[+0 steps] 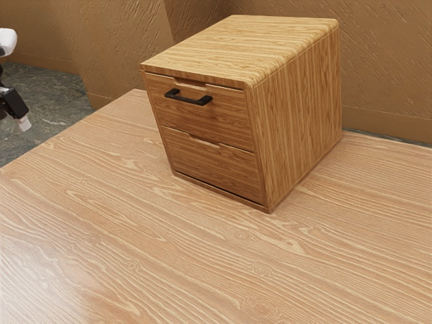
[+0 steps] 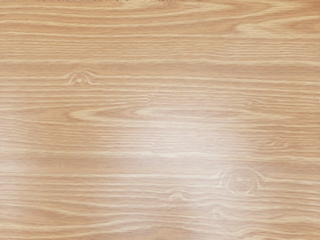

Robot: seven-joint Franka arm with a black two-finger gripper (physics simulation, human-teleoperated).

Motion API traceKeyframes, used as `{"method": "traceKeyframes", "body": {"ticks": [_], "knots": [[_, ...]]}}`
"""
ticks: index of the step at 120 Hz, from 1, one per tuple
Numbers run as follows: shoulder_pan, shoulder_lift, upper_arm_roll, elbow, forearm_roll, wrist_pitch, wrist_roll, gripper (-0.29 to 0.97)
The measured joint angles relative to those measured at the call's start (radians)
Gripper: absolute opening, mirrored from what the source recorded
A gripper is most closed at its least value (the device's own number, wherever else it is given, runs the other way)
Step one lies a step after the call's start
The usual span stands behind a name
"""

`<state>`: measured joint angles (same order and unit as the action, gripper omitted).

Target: Pull the drawer handle with one arm to open the drawer

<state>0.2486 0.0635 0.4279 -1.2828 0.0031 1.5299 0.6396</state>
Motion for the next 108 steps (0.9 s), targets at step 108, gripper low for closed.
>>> {"method": "traceKeyframes", "body": {"ticks": [108], "knots": [[-0.035, 0.006, -0.289, 0.135, 0.012, -0.036, 0.623, 0.66]]}}
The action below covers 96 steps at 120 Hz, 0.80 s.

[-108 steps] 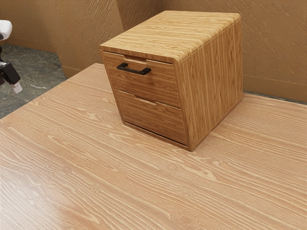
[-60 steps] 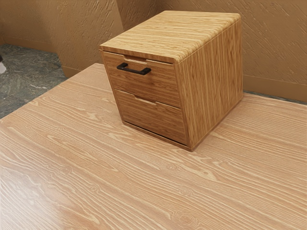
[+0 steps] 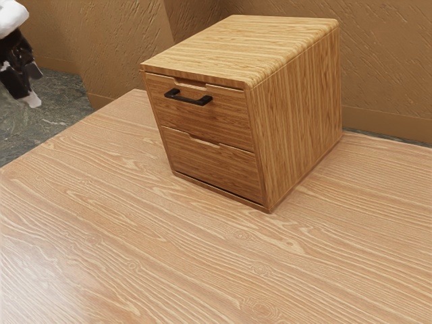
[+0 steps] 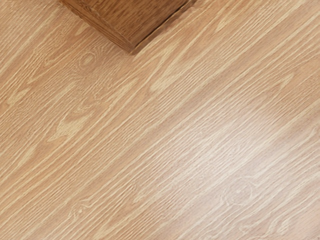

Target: Pull the drawer handle with one arm to open the drawer

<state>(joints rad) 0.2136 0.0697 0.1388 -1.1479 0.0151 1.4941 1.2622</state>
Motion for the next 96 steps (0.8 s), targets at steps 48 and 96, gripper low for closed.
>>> {"method": "traceKeyframes", "body": {"ticks": [48, 96], "knots": [[-0.082, 0.066, -0.160, -0.018, 0.035, 0.024, 0.223, 0.65], [-0.099, 0.129, -0.164, -0.020, 0.154, 0.234, 0.343, 0.65]]}}
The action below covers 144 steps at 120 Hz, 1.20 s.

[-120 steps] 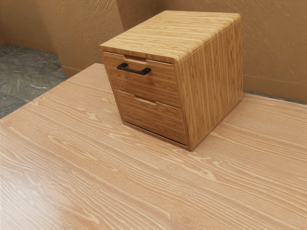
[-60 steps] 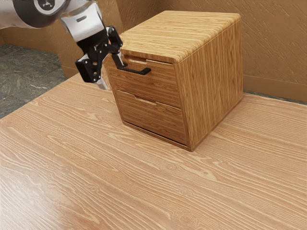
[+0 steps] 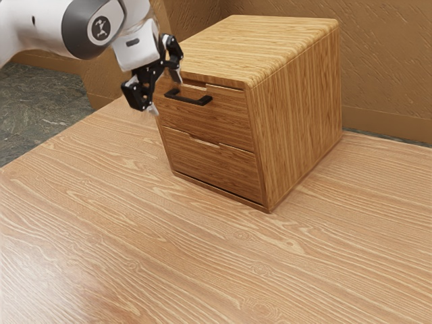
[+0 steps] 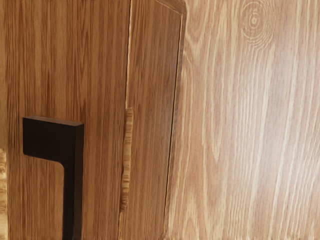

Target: Pull the drawer handle with one arm to open the drawer

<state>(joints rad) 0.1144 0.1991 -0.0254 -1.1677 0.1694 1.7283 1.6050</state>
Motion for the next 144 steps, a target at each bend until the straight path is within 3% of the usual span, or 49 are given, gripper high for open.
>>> {"method": "traceKeyframes", "body": {"ticks": [87, 144], "knots": [[-0.015, 0.012, 0.002, -0.028, 0.026, 0.065, 0.095, 0.65], [-0.007, 0.009, 0.008, -0.125, 0.026, 0.182, 0.116, 0.62]]}}
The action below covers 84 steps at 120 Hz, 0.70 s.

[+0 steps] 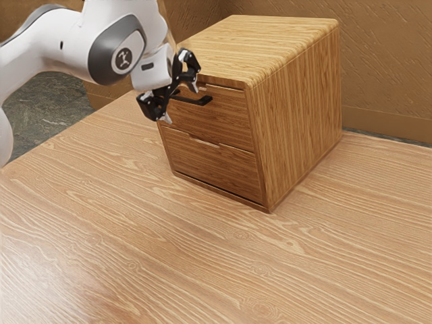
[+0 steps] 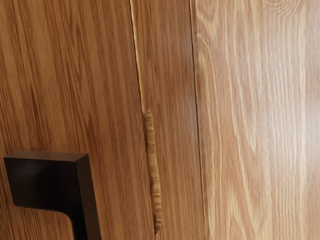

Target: Pull the drawer handle with one arm to open the drawer

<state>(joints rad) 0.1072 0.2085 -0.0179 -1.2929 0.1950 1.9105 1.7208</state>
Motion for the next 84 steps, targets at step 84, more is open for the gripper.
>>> {"method": "traceKeyframes", "body": {"ticks": [84], "knots": [[0.023, 0.008, 0.015, -0.050, -0.001, 0.112, 0.006, 0.29]]}}
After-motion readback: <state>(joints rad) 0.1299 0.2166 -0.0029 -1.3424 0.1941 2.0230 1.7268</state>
